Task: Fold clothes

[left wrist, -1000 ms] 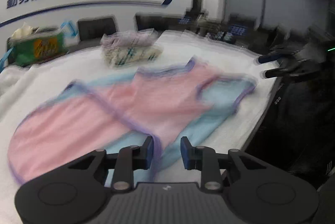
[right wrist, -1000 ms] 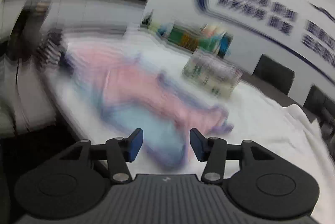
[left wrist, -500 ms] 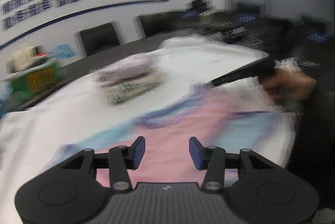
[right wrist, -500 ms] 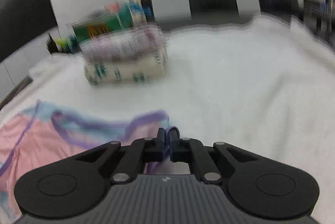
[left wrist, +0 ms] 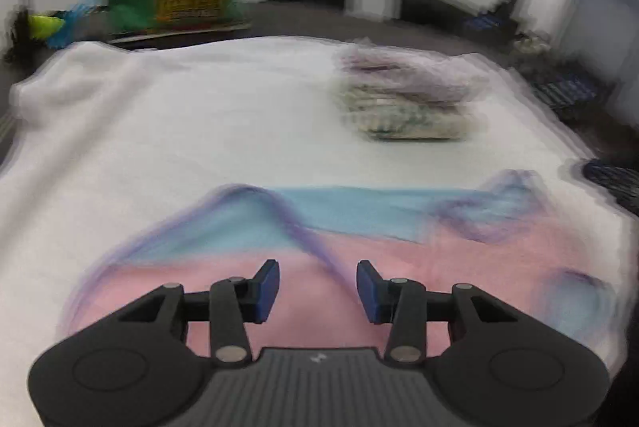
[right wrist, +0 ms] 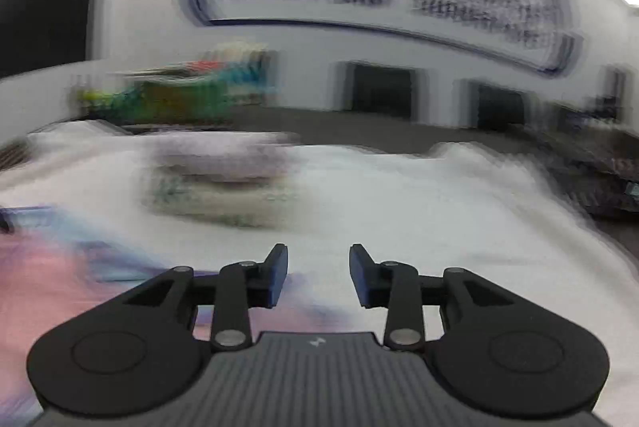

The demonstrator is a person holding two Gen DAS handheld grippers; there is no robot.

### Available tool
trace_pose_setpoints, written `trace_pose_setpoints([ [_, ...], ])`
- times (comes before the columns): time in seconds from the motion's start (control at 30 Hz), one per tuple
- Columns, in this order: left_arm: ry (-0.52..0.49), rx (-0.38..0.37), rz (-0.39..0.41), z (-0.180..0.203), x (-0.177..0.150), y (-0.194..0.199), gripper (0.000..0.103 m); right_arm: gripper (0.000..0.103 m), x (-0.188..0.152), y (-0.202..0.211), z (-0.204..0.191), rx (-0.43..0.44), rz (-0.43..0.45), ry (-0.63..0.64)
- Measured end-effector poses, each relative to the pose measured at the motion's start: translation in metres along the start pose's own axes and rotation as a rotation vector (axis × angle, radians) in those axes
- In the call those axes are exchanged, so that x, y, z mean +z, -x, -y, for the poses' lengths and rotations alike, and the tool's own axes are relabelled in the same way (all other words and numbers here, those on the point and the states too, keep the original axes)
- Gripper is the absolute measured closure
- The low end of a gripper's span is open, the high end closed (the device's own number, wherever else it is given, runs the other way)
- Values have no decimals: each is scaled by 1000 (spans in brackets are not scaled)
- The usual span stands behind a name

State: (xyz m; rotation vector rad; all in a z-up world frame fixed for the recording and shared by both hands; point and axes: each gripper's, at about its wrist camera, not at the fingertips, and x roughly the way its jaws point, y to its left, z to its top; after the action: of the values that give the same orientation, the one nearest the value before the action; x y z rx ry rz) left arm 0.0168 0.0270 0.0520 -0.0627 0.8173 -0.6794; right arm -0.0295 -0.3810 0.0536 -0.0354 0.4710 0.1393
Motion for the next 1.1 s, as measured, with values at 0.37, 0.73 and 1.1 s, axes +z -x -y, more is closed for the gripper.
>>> trace_pose_setpoints([
  [0.37,-266,-196,-115,46,-104,37,96,56,-60,39,-98,623,-122,326],
  [0.73,-55,-238,81,19,-107,100,57,52,-53,52,-69,558,-65,237],
  [1.1,269,185,-115,-43,62,-53,77,49,32,-100,-69,401,-306,-263],
])
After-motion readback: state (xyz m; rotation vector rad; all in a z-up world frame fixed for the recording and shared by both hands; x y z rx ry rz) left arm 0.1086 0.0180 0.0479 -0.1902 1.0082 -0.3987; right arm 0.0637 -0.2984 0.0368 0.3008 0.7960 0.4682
